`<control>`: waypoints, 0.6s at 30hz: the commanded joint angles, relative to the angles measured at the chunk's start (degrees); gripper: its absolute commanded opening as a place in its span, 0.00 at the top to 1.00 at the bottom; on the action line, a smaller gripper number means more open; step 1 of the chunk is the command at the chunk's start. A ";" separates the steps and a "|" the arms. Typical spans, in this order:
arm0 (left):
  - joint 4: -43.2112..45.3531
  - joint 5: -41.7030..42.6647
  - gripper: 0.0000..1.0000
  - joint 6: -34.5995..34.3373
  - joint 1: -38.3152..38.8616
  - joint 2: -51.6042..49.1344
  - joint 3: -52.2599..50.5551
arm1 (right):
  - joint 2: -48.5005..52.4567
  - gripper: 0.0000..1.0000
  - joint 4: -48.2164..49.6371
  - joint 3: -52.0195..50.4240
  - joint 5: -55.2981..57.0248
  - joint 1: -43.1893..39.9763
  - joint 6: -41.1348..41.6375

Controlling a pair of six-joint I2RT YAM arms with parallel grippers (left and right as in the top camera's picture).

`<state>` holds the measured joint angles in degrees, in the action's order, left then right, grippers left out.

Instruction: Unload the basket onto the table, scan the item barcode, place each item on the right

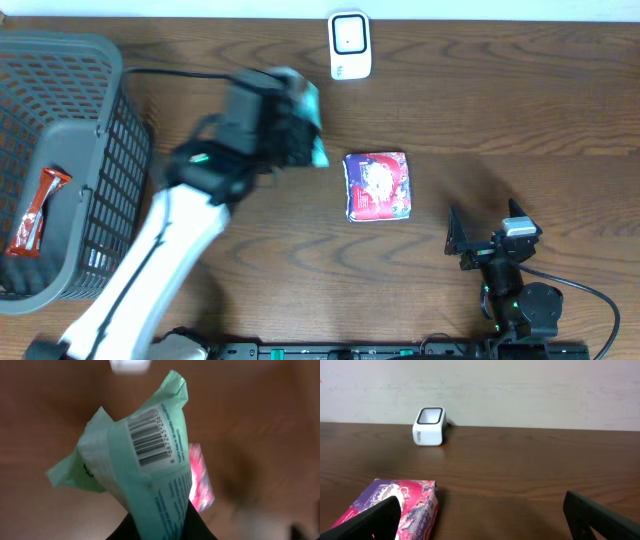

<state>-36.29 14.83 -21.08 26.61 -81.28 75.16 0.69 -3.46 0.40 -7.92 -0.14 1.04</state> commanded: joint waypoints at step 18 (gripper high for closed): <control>-3.43 -6.75 0.92 1.36 9.79 -27.02 0.83 | -0.37 0.01 -0.24 -0.09 -0.11 -0.15 0.63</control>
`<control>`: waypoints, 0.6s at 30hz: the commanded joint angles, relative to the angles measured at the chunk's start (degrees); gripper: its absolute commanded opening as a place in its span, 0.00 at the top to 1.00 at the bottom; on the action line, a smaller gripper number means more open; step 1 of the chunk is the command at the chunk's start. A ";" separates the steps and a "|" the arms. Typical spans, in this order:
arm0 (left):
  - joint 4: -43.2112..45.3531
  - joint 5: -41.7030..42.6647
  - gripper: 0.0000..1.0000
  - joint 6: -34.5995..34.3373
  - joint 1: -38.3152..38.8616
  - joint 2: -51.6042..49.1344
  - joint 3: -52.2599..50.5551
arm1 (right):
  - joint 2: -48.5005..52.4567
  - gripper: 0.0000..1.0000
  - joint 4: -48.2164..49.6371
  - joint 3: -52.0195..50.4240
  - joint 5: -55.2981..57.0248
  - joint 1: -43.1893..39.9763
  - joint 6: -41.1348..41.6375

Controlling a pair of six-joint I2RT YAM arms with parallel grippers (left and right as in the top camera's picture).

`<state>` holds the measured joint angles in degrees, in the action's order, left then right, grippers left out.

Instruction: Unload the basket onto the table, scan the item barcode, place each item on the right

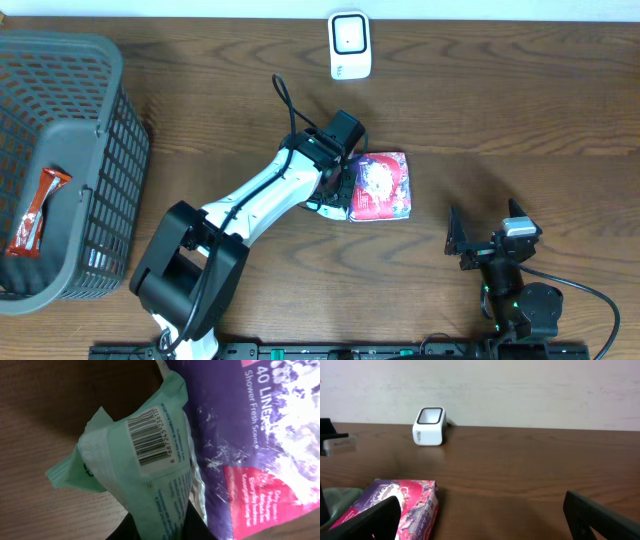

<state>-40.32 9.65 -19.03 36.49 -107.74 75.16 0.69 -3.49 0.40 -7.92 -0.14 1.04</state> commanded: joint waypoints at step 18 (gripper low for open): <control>10.93 -1.27 0.92 -14.49 3.96 -0.63 0.81 | -0.37 0.01 -0.22 -0.09 -0.11 -0.15 0.63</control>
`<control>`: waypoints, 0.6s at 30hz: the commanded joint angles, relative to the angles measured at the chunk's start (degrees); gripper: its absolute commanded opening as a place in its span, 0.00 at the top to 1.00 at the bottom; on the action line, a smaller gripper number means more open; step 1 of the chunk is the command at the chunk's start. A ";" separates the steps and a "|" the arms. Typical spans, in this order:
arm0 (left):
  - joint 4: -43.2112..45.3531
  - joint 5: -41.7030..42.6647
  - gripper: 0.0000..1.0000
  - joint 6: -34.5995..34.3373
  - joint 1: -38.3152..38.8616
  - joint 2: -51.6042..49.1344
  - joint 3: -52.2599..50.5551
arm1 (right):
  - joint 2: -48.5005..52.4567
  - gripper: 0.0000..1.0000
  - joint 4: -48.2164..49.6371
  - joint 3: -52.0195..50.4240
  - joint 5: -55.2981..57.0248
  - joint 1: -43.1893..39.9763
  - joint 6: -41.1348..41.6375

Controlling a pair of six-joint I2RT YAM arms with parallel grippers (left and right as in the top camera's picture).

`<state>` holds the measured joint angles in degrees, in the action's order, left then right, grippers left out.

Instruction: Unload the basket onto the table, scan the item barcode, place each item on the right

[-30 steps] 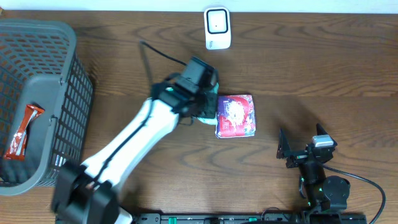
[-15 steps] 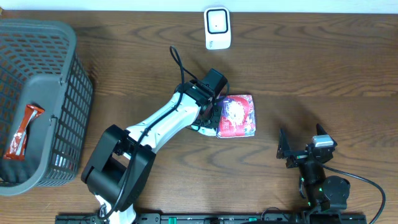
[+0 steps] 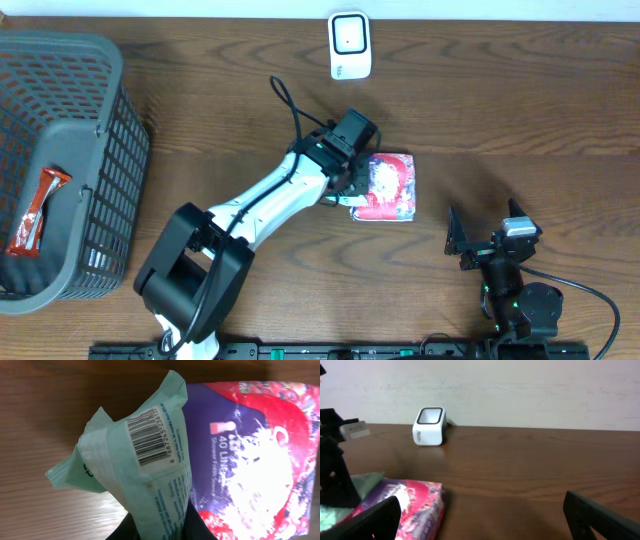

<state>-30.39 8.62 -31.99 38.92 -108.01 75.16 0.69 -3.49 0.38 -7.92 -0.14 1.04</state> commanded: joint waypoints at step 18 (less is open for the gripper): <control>-1.20 -0.74 0.93 1.73 -8.55 6.73 0.83 | -0.37 0.01 -0.22 -0.07 -0.11 -0.15 0.63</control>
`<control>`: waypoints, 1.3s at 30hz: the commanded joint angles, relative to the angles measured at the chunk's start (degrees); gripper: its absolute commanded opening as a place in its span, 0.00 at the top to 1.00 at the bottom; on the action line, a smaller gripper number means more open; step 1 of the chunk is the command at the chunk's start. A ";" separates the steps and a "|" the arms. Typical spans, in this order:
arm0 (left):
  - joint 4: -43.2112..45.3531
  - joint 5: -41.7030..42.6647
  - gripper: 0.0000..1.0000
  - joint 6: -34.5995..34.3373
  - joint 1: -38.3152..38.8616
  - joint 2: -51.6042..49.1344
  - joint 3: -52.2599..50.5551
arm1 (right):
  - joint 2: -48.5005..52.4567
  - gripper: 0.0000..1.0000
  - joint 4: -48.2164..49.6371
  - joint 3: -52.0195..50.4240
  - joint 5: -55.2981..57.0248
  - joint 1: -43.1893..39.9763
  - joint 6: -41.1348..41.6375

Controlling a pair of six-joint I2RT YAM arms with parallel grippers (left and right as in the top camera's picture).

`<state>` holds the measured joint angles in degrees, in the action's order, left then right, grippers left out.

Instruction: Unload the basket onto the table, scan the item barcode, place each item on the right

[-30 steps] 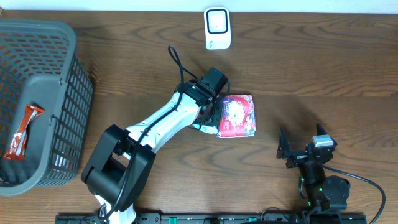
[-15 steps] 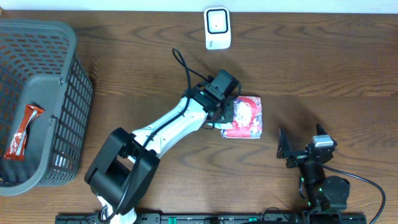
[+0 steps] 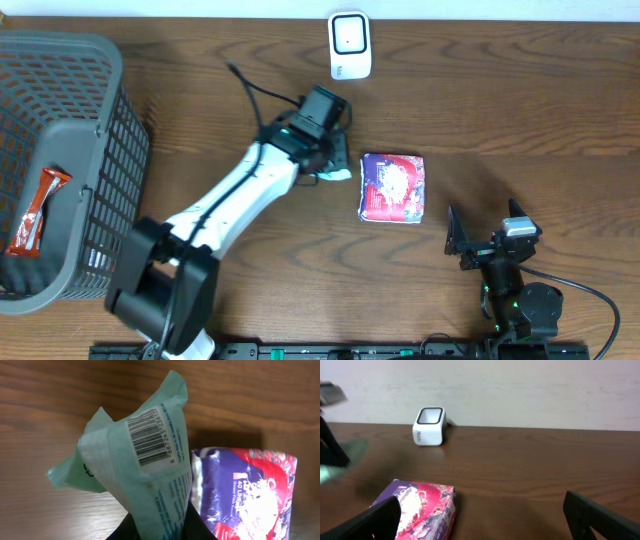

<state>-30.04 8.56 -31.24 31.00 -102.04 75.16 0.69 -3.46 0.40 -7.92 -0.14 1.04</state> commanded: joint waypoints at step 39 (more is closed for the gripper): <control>0.13 -5.29 0.92 2.32 8.35 -6.75 0.00 | -0.37 0.01 -0.24 -0.09 -0.11 -0.15 0.63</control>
<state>-29.12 8.05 -32.36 41.98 -112.36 73.84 0.69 -3.49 0.40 -7.92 -0.14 1.04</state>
